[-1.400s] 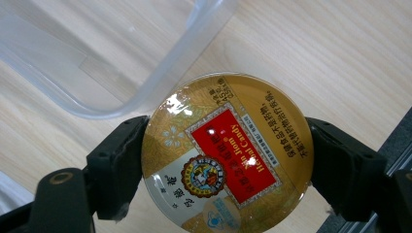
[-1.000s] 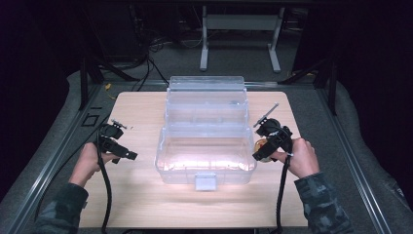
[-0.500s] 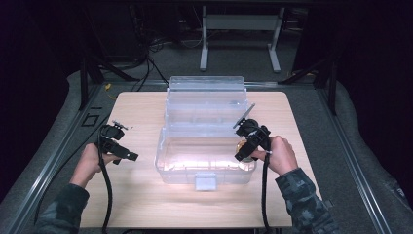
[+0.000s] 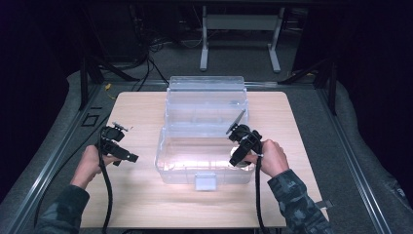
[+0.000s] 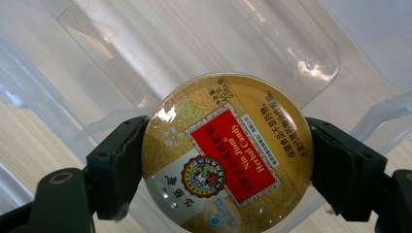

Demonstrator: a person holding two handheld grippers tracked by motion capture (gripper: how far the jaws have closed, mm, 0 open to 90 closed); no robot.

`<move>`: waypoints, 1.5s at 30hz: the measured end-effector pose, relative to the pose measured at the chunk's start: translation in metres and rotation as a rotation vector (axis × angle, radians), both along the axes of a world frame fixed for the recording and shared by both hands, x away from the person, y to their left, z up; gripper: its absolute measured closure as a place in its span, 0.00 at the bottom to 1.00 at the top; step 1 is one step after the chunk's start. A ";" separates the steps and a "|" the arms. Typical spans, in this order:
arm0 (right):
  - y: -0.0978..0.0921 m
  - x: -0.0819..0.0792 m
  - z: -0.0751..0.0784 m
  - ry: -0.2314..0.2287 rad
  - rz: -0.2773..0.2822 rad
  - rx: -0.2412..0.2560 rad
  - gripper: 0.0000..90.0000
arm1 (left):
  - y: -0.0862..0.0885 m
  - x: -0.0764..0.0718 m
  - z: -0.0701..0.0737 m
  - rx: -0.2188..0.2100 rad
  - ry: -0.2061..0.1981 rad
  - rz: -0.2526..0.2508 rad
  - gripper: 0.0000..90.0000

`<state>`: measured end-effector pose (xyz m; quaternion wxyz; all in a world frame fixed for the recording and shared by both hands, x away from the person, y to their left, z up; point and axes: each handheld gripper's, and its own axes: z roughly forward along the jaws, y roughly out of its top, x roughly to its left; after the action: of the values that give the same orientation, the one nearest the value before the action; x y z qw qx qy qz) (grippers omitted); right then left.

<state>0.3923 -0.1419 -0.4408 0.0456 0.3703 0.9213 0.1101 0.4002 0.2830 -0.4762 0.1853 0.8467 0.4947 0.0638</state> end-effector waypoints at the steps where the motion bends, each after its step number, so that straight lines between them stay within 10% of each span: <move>1: 0.000 0.000 0.000 0.000 0.000 0.000 0.22 | 0.000 0.000 0.000 0.000 0.000 0.000 0.03; 20: -0.003 0.000 -0.011 0.067 -0.018 -0.001 0.15 | -0.001 0.000 0.000 0.003 0.001 -0.008 0.04; 32: -0.019 -0.011 0.010 -0.012 0.003 0.125 0.12 | -0.002 0.002 0.004 -0.006 -0.002 -0.008 0.04; 33: -0.019 -0.014 0.013 -0.033 0.001 0.067 0.13 | -0.002 0.003 0.006 -0.006 -0.004 -0.009 0.04; 45: -0.027 -0.027 0.013 -0.048 0.031 0.133 0.14 | -0.011 0.009 0.024 -0.020 -0.036 -0.019 0.03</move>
<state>0.3651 -0.1686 -0.4281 0.0414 0.3554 0.9161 0.1808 0.4089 0.2720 -0.4519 0.2035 0.8481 0.4838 0.0723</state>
